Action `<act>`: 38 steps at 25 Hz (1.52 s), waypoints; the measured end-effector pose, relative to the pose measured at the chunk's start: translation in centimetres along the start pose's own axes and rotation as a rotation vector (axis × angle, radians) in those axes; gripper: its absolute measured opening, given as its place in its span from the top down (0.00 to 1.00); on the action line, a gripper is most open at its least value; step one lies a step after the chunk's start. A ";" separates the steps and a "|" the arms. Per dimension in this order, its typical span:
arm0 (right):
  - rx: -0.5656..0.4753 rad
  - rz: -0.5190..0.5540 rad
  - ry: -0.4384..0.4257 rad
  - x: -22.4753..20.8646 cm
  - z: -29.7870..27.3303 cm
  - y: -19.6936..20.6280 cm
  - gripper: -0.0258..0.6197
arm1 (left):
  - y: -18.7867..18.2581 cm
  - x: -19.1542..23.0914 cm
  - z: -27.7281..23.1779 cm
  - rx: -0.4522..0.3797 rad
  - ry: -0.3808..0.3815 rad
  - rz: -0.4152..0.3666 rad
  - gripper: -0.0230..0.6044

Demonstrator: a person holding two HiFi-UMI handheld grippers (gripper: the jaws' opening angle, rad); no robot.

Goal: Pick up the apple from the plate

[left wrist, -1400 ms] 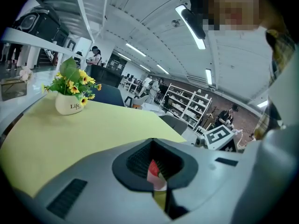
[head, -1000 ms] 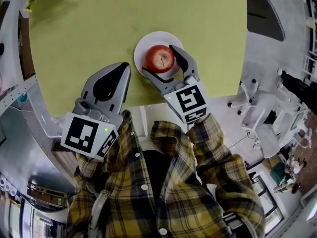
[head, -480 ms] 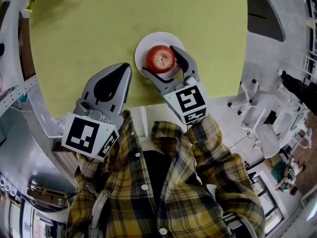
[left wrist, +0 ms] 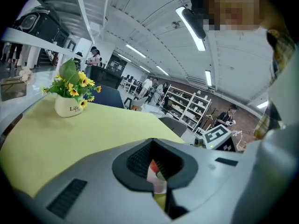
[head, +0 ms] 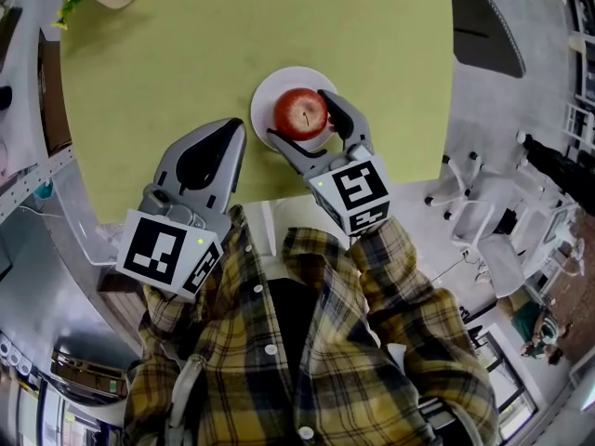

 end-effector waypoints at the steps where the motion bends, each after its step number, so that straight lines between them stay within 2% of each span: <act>1: -0.012 0.000 -0.002 0.0 0.3 -0.5 0.35 | -0.4 -0.2 0.0 -0.006 0.003 -0.006 0.97; 6: -0.050 0.013 -0.006 0.7 2.2 -3.1 0.35 | -2.3 -1.4 0.7 -0.026 0.013 -0.030 0.97; 16: -0.131 0.107 -0.018 2.7 6.4 -9.0 0.35 | -7.9 -3.8 2.2 -0.109 0.036 -0.108 0.97; 21: -0.177 0.105 -0.019 3.0 9.3 -11.5 0.35 | -10.6 -5.4 3.1 -0.156 0.044 -0.150 0.97; 28: -0.212 0.099 -0.036 3.8 12.7 -13.8 0.35 | -12.5 -7.7 4.3 -0.185 0.059 -0.174 0.97; 38: -0.236 0.147 -0.064 4.5 15.0 -15.2 0.35 | -13.5 -9.0 4.8 -0.228 0.035 -0.190 0.97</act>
Point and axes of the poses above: the fingertips, and each gripper's own axes: z backward along the fingers, x to its left, y out of its underside, the point moved 2 cm from there along z, backward along the fingers, and after that the axes turned 1 degree about -x, right-handed, at the moved point
